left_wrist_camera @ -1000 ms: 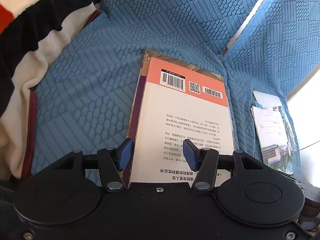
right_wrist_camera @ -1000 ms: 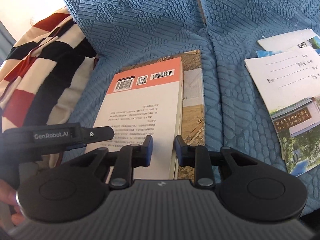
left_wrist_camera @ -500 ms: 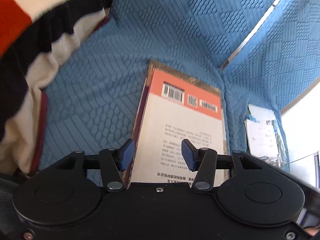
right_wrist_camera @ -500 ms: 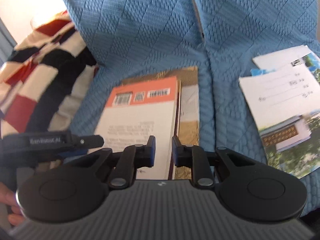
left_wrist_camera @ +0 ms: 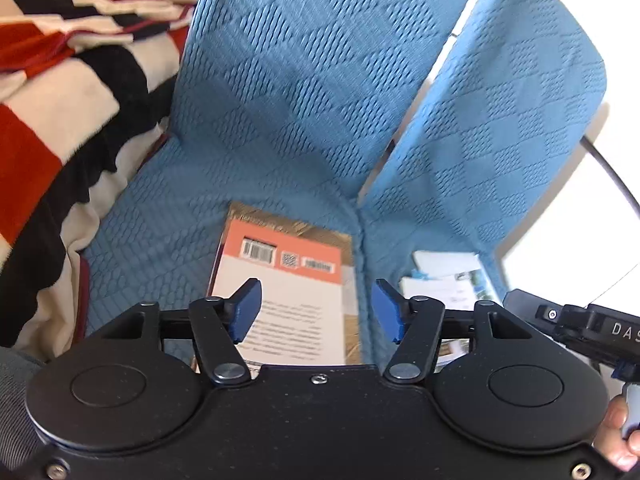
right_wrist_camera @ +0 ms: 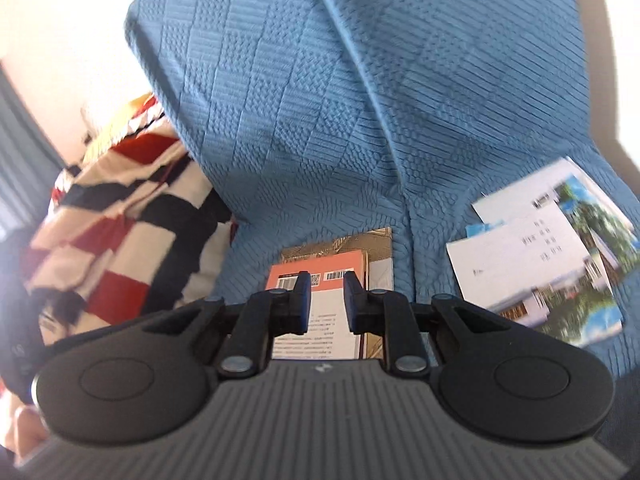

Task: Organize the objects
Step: 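Open the right gripper and withdraw both grippers from the book stack, then move both grippers over the pile of white photo forms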

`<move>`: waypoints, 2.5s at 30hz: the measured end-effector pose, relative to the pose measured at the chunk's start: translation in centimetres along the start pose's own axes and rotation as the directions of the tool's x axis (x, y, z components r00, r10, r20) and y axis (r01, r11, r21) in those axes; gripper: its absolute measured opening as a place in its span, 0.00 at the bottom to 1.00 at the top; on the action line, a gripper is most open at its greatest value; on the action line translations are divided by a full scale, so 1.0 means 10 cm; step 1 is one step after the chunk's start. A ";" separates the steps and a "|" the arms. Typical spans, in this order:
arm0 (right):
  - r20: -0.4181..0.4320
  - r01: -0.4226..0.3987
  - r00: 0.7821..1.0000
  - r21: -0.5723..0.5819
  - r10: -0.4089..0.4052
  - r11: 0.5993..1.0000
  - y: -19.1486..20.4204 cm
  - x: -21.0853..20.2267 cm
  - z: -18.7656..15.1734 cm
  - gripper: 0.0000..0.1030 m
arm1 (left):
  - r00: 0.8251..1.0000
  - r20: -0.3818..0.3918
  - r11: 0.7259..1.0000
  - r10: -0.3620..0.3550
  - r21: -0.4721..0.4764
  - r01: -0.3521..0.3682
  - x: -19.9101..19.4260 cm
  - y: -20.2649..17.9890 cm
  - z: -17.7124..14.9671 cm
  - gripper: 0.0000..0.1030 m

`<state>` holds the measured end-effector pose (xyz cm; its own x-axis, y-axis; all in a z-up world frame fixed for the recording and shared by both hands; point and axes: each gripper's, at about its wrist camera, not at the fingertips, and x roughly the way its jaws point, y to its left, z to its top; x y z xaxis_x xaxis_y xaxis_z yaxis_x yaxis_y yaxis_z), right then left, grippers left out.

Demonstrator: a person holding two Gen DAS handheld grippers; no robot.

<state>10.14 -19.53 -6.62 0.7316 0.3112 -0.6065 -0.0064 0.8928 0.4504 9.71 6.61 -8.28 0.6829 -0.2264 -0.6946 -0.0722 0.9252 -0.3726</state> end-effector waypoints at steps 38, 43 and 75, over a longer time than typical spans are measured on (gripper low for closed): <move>0.006 0.238 0.971 -0.113 -0.239 0.965 -0.16 -0.69 -0.21 0.85 | 0.999 0.006 0.993 -0.035 0.113 0.034 -0.63 -0.77 -0.26 0.99; -0.014 0.243 0.969 -0.120 -0.246 0.963 -0.25 -0.72 -0.20 0.86 | 0.999 -0.005 0.993 -0.042 0.108 0.042 -0.57 -0.89 -0.28 0.99; 0.007 0.251 0.968 -0.044 -0.251 0.967 -1.08 -0.96 -0.10 0.86 | 0.997 -0.081 0.978 0.001 0.208 0.016 0.00 -1.73 -0.51 0.99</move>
<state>2.57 -31.82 -6.30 0.7144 0.0745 -0.6957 0.1476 0.9559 0.2540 7.26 -10.94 -4.99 0.6216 -0.2490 -0.7427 0.0911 0.9647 -0.2472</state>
